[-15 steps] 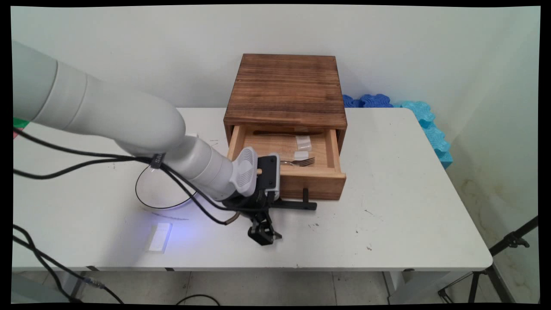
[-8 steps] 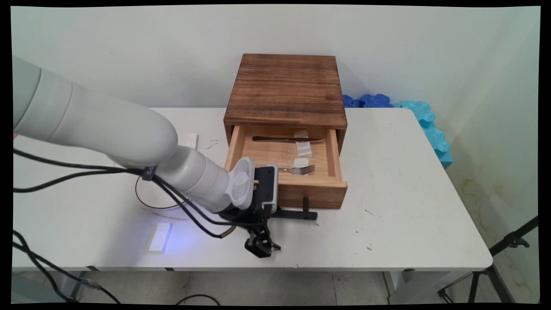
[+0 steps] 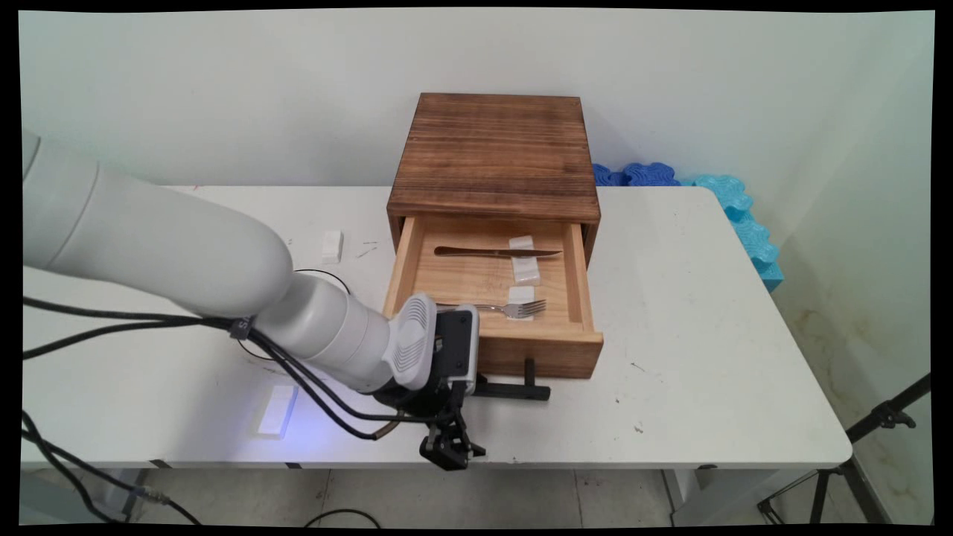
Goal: Open the drawer
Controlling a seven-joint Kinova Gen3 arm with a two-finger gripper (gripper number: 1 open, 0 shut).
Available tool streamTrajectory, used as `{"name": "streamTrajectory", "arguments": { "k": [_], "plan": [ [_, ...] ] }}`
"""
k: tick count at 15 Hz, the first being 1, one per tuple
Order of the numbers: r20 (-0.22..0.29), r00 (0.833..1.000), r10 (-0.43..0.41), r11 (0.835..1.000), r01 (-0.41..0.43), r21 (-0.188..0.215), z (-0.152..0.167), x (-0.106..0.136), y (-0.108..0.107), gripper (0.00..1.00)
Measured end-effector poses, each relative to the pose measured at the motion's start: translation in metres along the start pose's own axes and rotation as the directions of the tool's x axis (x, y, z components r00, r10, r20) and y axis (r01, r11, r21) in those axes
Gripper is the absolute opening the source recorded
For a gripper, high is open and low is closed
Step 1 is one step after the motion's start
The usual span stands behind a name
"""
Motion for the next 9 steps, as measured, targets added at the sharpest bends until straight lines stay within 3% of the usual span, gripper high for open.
{"name": "streamTrajectory", "arguments": {
  "k": [9],
  "plan": [
    [-0.012,1.000,-0.021,1.000,0.021,-0.002,-0.002,0.001,0.025,1.00]
  ]
}}
